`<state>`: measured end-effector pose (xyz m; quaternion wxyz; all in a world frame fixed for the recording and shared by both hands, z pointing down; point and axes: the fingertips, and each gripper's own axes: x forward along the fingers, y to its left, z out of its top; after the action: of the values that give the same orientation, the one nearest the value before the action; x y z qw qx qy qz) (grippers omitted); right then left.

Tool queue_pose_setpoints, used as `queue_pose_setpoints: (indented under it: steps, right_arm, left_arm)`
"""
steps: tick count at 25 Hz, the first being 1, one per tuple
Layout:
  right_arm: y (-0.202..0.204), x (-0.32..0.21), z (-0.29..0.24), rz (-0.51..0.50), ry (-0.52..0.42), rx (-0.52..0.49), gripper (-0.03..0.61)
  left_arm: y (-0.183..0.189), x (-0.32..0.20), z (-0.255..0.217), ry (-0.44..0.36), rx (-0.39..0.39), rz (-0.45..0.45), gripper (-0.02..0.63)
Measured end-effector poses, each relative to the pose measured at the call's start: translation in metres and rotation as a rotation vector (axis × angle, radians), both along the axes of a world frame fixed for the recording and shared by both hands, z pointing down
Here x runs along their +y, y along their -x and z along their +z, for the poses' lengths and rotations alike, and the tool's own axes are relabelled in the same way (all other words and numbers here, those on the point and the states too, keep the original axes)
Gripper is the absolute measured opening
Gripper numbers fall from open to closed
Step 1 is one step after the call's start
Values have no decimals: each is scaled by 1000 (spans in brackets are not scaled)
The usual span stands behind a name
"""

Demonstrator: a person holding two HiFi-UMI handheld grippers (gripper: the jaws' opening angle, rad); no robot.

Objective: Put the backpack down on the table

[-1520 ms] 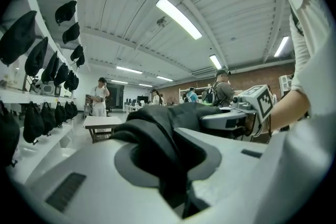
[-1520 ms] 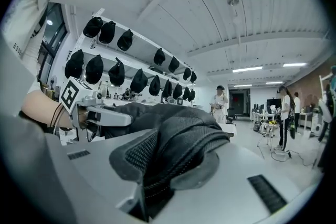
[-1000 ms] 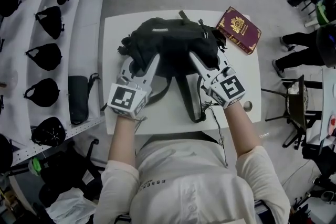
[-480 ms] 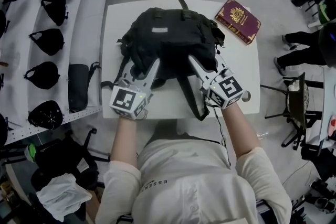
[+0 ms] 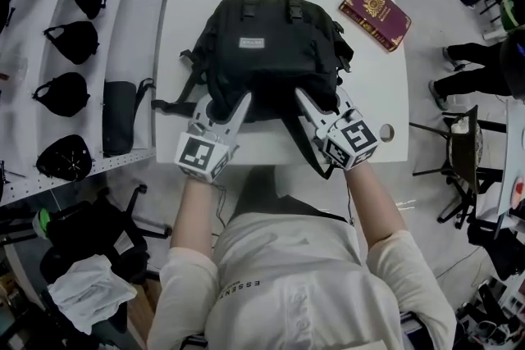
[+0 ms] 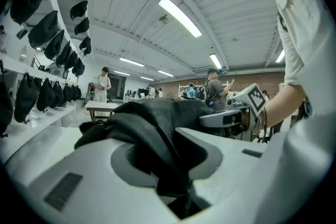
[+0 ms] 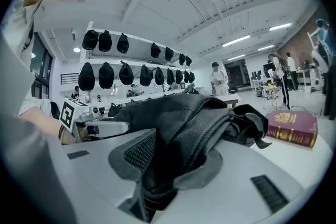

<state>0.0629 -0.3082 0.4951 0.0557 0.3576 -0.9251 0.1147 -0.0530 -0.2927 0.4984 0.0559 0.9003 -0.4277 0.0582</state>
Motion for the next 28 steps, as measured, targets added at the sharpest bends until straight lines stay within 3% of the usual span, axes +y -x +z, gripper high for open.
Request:
queue_pose_setpoints:
  steps: [18,24,28]
  right_arm:
    - [-9,55,76,48,149,24,163]
    - [-14,64,89,55,178,40,173]
    - [-18,66,91,81,203,59,190]
  left_arm:
    - [-3,57,71,173,15,18,103]
    - [-6,67,79,112,18,46,104]
    - [0,67,85,139,10,-19,154]
